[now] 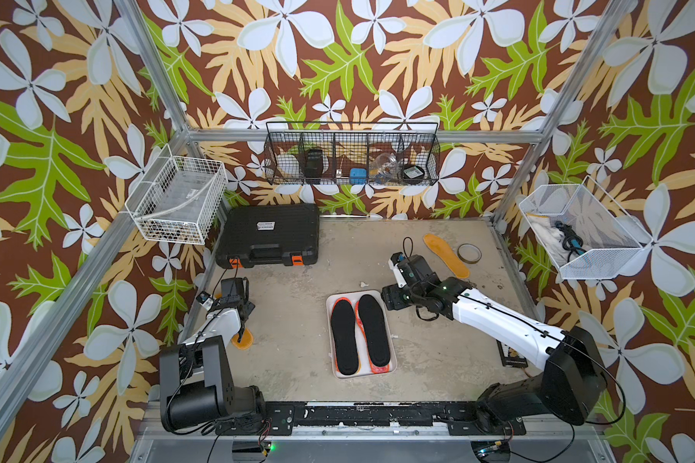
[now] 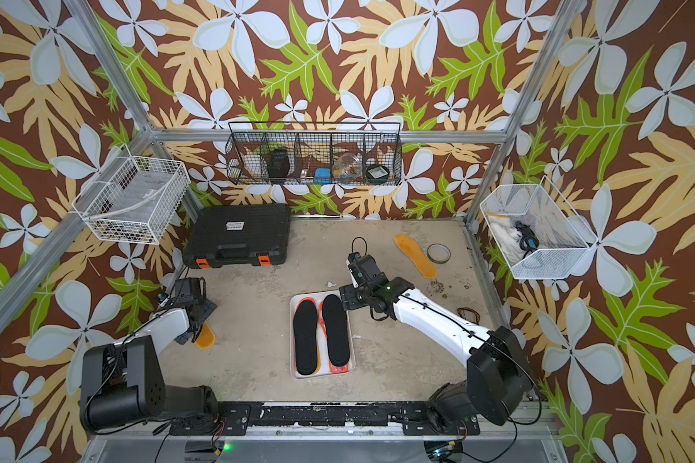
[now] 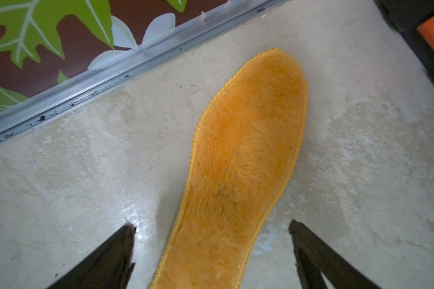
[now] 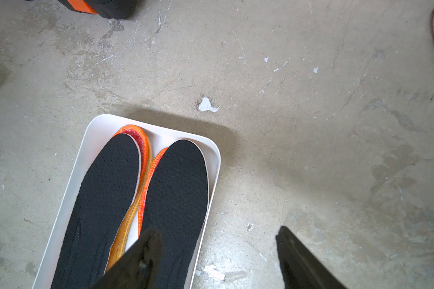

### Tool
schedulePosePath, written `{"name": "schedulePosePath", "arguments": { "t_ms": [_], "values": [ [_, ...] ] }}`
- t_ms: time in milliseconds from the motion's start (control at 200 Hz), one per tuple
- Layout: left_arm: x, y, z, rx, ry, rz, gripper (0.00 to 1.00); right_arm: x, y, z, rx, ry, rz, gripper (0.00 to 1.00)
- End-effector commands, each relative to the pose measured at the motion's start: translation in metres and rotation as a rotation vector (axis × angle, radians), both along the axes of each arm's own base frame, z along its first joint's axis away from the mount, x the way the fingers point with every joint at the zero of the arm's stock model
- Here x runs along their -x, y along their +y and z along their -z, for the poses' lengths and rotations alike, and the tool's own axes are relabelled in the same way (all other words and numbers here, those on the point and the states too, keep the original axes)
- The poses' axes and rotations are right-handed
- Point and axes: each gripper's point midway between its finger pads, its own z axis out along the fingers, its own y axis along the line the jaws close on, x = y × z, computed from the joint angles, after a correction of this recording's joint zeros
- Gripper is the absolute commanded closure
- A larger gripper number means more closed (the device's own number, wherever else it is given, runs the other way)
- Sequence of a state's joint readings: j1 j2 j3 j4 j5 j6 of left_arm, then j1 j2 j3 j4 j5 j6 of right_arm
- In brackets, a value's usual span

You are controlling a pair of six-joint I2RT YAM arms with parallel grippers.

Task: Put the insoles into the storage box
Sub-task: Move the insole to the center of the board.

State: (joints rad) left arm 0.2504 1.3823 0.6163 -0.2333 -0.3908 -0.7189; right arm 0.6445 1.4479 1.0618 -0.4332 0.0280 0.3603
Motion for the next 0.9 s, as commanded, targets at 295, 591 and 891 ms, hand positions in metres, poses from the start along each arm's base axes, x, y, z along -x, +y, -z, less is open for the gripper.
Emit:
{"name": "schedulePosePath", "arguments": {
  "t_ms": [295, 591, 891],
  "values": [
    [-0.014, -0.004, 0.022, 0.076, -0.027, 0.057, 0.00, -0.003, -0.001, -0.028, -0.071, -0.068, 0.041, 0.23],
    [-0.018, -0.010, 0.038, 0.111, 0.000, 0.087, 0.11, -0.002, 0.001, -0.031, -0.108, -0.081, 0.048, 0.23],
    [-0.030, -0.029, 0.041, 0.104, 0.047, 0.185, 0.36, -0.003, -0.002, -0.051, -0.140, -0.137, 0.063, 0.22]
  ]
}}
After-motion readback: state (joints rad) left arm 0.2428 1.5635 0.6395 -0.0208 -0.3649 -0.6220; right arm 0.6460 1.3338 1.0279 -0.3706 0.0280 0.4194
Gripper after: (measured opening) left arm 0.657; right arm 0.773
